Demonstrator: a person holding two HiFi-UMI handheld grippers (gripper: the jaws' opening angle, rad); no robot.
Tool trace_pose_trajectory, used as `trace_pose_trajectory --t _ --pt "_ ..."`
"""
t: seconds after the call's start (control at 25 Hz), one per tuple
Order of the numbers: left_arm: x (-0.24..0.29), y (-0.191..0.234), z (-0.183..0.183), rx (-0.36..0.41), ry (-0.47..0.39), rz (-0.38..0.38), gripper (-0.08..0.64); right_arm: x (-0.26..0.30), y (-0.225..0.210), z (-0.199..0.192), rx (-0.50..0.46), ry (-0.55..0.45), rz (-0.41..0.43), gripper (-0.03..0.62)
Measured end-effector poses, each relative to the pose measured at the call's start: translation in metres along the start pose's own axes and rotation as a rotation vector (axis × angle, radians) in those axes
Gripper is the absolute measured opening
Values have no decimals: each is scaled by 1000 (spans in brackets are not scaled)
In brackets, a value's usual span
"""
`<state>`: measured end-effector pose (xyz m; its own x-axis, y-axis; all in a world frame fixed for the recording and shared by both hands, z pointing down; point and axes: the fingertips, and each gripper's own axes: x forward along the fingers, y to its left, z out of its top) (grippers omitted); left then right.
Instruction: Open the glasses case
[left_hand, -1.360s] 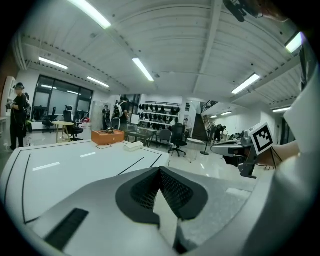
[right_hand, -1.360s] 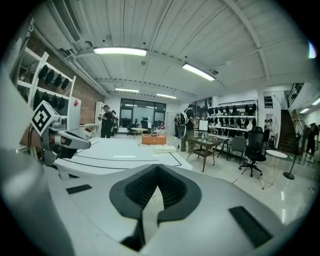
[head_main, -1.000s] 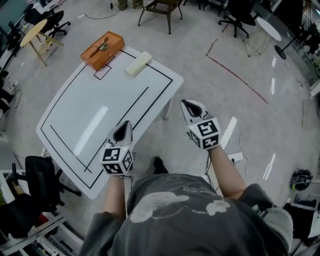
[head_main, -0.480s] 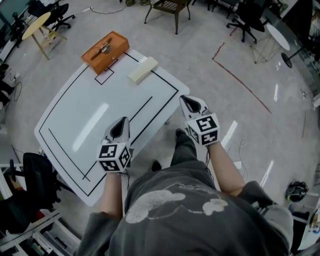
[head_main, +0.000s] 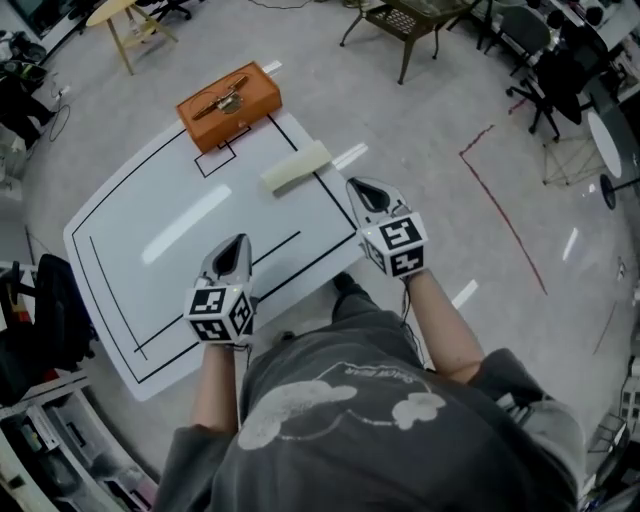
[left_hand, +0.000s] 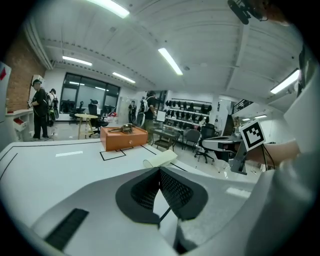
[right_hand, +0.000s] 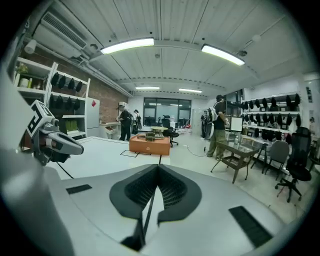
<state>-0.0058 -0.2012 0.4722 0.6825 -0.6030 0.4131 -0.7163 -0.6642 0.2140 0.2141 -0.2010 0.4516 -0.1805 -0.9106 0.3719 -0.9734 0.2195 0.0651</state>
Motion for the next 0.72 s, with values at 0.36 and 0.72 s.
trace_pose_trajectory --t 0.36,0.72 --pt "49 -7 7 -70 12 145 2 59 -38 10 -73 14 182 0" --pt "83 -12 2 -95 36 253 2 93 -40 -7 -155 75 399 102"
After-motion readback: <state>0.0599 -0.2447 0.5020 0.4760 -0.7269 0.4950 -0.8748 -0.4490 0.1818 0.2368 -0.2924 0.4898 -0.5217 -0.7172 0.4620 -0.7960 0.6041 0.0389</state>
